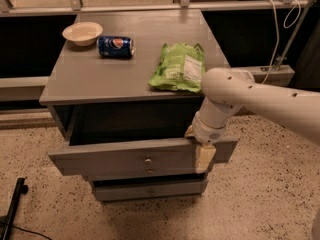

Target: Open top drawer

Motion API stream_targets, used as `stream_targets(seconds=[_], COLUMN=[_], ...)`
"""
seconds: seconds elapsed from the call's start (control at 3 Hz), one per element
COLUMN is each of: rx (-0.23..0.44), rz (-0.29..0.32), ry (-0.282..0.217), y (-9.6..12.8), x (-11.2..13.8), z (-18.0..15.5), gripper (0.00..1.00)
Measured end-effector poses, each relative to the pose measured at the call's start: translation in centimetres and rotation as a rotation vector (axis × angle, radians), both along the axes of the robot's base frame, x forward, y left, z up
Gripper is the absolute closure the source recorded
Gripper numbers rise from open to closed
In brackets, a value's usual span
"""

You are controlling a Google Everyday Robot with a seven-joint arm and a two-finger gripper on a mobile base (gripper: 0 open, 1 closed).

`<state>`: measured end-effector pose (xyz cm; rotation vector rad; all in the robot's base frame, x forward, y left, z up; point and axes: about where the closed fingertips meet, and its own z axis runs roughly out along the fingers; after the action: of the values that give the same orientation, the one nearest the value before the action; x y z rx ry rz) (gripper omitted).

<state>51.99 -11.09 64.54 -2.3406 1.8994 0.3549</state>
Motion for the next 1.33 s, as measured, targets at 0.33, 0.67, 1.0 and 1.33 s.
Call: stream_targets(seconds=[0.33, 0.67, 1.0, 1.33], rx=[0.000, 0.046, 0.053, 0.053], rz=[0.000, 0.067, 0.115, 0.114], ry=[0.000, 0.021, 0.038, 0.039], y=[0.0, 0.7, 0.7, 0.7], x=[0.0, -1.4, -2.0, -2.0], z=[0.2, 2.0, 1.8, 1.8], gripper=[0.22, 0.23, 0.00, 0.00])
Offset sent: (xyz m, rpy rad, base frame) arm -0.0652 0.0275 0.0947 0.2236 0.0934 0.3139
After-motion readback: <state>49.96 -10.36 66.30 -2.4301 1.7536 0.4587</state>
